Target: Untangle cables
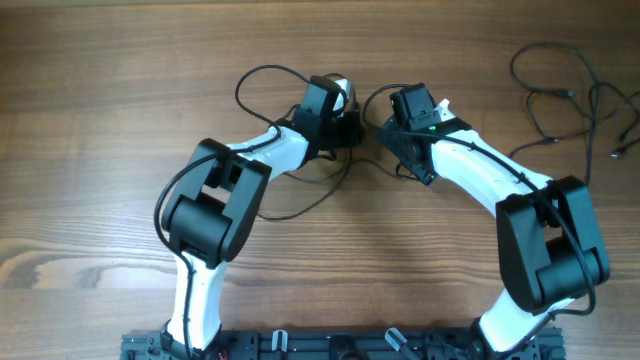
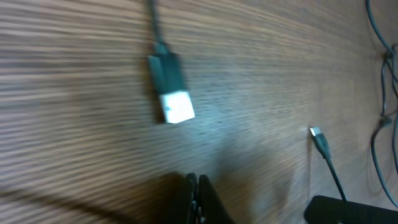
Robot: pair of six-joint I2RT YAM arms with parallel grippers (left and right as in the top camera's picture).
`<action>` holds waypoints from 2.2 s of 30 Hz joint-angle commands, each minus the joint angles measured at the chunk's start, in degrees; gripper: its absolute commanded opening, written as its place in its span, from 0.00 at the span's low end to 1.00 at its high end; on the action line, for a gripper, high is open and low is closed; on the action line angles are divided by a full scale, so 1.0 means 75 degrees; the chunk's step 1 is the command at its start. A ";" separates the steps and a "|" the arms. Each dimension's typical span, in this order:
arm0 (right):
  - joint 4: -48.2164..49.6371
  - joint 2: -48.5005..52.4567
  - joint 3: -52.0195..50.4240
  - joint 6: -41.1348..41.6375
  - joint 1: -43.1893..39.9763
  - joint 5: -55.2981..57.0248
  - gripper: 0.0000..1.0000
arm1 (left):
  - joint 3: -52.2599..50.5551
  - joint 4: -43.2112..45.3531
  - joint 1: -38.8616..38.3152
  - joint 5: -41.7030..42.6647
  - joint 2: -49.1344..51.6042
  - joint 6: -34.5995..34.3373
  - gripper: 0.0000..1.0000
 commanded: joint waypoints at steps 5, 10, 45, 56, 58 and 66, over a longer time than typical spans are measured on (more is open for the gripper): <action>-0.0003 0.0070 -0.0017 0.0111 0.0003 -0.0041 1.00 | -0.0143 -0.0181 0.1064 0.0009 -0.1373 -0.0026 0.04; -0.0009 0.0070 -0.0017 0.0108 0.0003 -0.0055 1.00 | -0.0143 -0.1536 0.1751 -0.0038 -0.1918 -0.0023 0.04; -0.0478 -0.1093 0.0143 0.1740 0.2518 -0.1367 1.00 | -0.1279 -0.6697 0.2492 -0.0522 -0.1929 0.0731 0.04; -0.0592 -0.0912 -0.0009 0.1711 0.2521 -0.0615 1.00 | -0.2092 -0.6717 0.1338 0.0548 -0.1929 0.0816 0.04; -0.0641 -0.0822 -0.0009 0.1626 0.2521 -0.0417 1.00 | -0.2090 -0.6647 0.1212 0.0551 -0.1941 0.0819 0.05; -0.0708 -0.0778 -0.0009 0.0711 0.2518 0.0146 1.00 | -0.1859 -0.6607 0.1638 0.0953 -0.2340 0.1218 0.05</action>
